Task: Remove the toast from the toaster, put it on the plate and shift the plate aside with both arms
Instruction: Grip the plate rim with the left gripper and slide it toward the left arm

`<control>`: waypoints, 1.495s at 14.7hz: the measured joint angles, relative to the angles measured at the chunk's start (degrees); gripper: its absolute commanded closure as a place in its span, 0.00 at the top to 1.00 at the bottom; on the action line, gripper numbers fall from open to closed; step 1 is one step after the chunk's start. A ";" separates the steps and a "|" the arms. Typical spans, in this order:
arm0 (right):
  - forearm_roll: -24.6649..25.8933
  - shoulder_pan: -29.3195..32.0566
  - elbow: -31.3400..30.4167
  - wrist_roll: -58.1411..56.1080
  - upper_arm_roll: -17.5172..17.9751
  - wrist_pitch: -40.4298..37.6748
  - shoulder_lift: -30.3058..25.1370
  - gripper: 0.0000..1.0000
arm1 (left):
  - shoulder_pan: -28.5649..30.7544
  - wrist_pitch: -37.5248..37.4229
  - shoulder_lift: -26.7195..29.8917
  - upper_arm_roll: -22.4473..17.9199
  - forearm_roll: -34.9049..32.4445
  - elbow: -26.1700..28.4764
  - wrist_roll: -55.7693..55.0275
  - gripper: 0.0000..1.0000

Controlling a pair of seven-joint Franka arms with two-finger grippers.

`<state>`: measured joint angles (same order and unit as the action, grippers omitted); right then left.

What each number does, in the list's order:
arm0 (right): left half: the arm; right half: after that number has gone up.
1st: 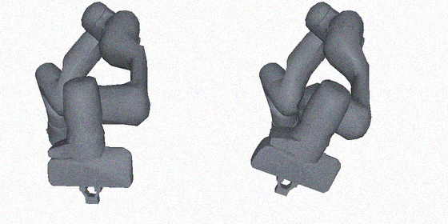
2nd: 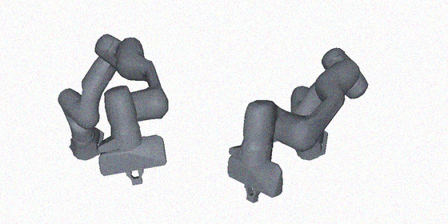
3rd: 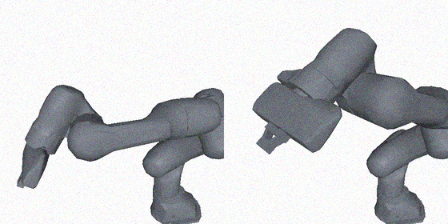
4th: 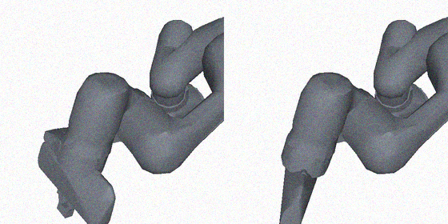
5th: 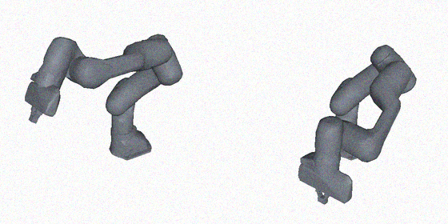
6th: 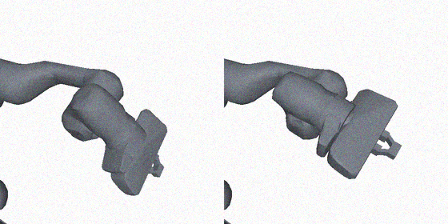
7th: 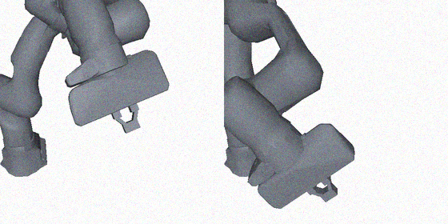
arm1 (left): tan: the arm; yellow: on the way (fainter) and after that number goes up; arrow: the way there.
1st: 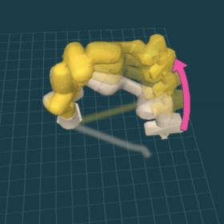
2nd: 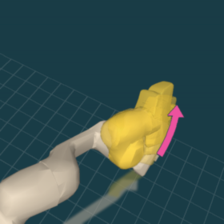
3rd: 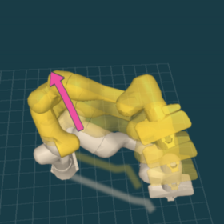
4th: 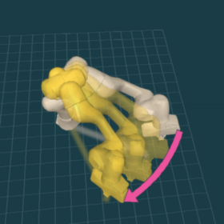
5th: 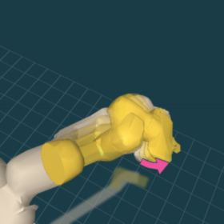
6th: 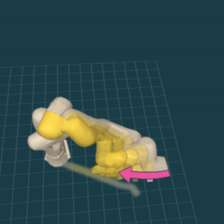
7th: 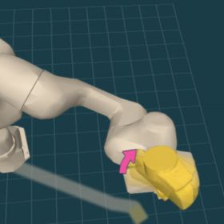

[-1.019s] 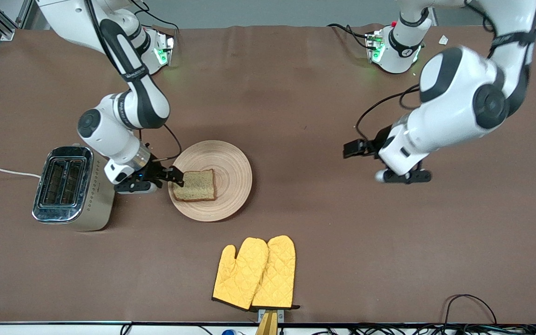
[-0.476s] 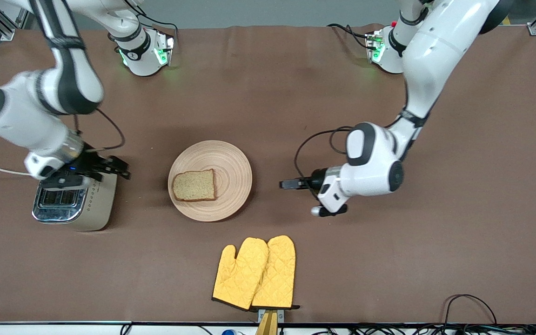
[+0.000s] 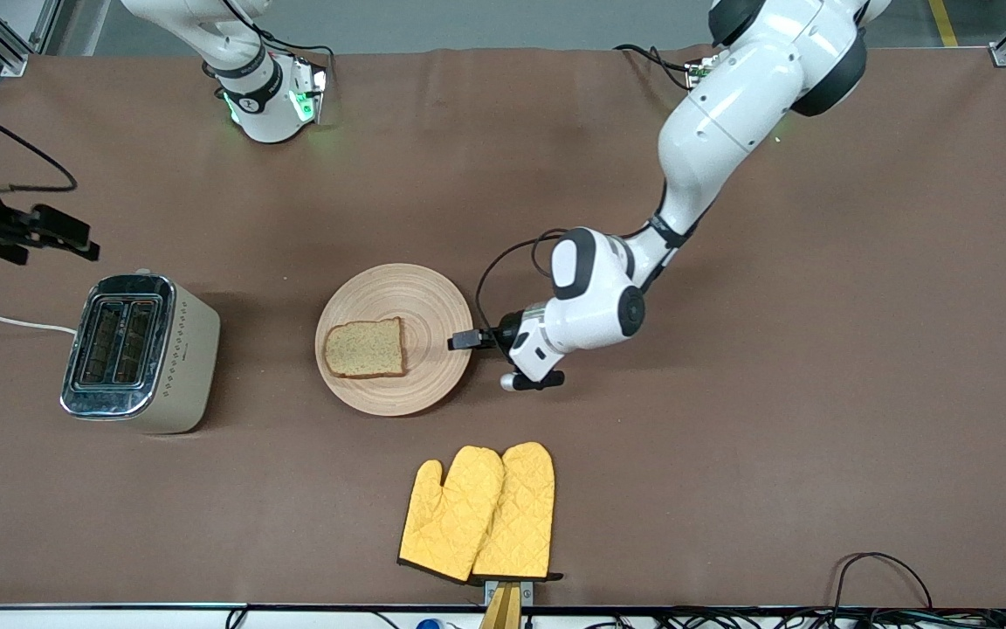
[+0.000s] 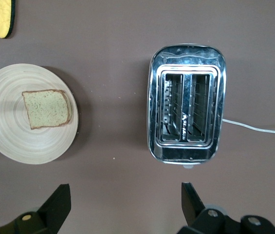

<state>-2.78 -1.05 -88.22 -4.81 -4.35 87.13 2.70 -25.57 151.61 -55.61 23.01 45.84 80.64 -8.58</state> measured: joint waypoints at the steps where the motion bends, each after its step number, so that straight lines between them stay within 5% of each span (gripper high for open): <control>1: 0.16 -0.03 0.54 -0.08 0.05 -0.45 0.11 1.00 | -0.94 1.26 -0.99 0.00 0.01 -0.56 0.00 0.74; 2: 0.36 -0.05 0.61 -0.14 0.07 -0.43 0.33 1.00 | -1.57 2.13 -1.76 0.00 0.02 -1.04 0.01 0.39; 6: 1.67 0.08 0.62 -0.21 -0.04 -0.06 1.61 1.00 | -1.60 2.47 -2.57 -0.03 0.13 -1.73 3.63 0.01; 14: 2.09 1.15 1.43 -0.28 -0.12 -0.06 1.75 1.00 | -0.11 0.83 -1.03 -0.26 0.26 -2.33 9.80 0.00; 22: 3.67 2.08 8.65 -0.28 -0.17 -0.38 1.73 1.00 | 20.69 -28.87 7.78 -0.85 -9.86 -1.98 17.70 0.00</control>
<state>0.88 1.03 -79.57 -5.08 -4.52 86.75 4.44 -4.87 122.74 -47.83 22.16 35.98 78.66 9.11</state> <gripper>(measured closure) 0.000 0.872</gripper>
